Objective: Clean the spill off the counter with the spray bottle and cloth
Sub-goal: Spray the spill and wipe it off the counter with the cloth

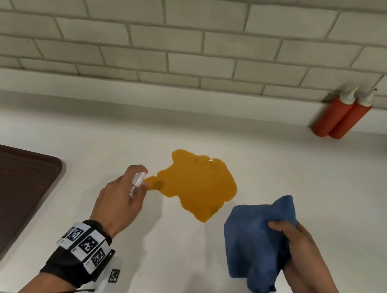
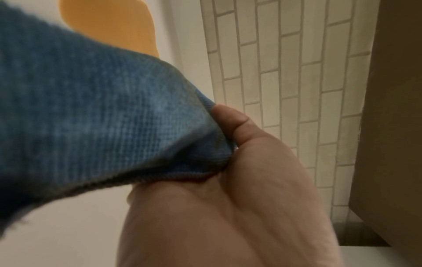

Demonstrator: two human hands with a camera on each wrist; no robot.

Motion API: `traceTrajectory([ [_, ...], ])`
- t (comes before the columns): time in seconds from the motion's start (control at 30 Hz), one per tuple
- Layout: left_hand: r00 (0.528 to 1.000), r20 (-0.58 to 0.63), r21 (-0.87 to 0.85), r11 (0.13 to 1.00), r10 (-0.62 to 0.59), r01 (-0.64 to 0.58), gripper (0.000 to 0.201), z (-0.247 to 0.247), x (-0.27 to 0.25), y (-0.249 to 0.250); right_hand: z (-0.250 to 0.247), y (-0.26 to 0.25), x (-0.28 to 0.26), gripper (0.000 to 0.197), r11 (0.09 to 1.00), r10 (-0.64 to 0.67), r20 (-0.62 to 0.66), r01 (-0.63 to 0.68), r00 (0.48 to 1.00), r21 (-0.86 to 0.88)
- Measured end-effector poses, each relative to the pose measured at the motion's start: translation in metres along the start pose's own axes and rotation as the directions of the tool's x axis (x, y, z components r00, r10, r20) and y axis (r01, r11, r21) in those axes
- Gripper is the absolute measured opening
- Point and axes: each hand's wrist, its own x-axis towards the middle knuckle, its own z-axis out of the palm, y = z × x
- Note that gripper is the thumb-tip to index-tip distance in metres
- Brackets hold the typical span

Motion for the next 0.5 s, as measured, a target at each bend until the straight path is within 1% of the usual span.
traceTrajectory([
  [0.1,0.998,0.057,-0.044,0.999,0.025,-0.023,0.034,0.002,0.005,0.006,0.003,-0.002,-0.002,0.025,1.000,-0.018,-0.043,0.018,0.999,0.005],
  [0.17,0.995,0.084,-0.063,0.997,0.051,-0.046,0.036,0.001,0.009,0.009,0.004,-0.004,-0.003,0.024,0.998,-0.053,-0.091,0.052,0.994,-0.018],
  [0.2,0.994,0.092,-0.071,0.996,0.062,-0.055,0.037,0.000,0.010,0.010,0.005,-0.005,-0.002,0.024,0.996,-0.084,-0.118,0.078,0.989,-0.053],
  [0.27,0.992,0.101,-0.091,0.994,0.073,-0.064,0.037,-0.001,0.013,0.012,0.006,-0.008,0.003,0.024,0.976,-0.155,-0.153,0.127,0.976,-0.179],
  [0.33,0.991,0.105,-0.100,0.992,0.083,-0.072,0.037,-0.001,0.014,0.012,0.010,-0.006,0.009,0.022,0.907,-0.232,-0.130,0.166,0.964,-0.387],
  [0.4,0.990,0.108,-0.107,0.991,0.090,-0.078,0.037,0.000,0.015,0.011,0.020,0.002,0.015,0.016,0.805,-0.267,-0.060,0.189,0.962,-0.562],
  [0.43,0.990,0.111,-0.113,0.991,0.089,-0.077,0.037,0.000,0.015,0.011,0.028,0.008,0.017,0.019,0.756,-0.267,-0.022,0.195,0.963,-0.625],
  [0.5,0.990,0.115,-0.123,0.990,0.087,-0.073,0.037,0.000,0.015,0.010,0.042,0.022,0.019,0.034,0.696,-0.269,0.063,0.239,0.961,-0.677],
])
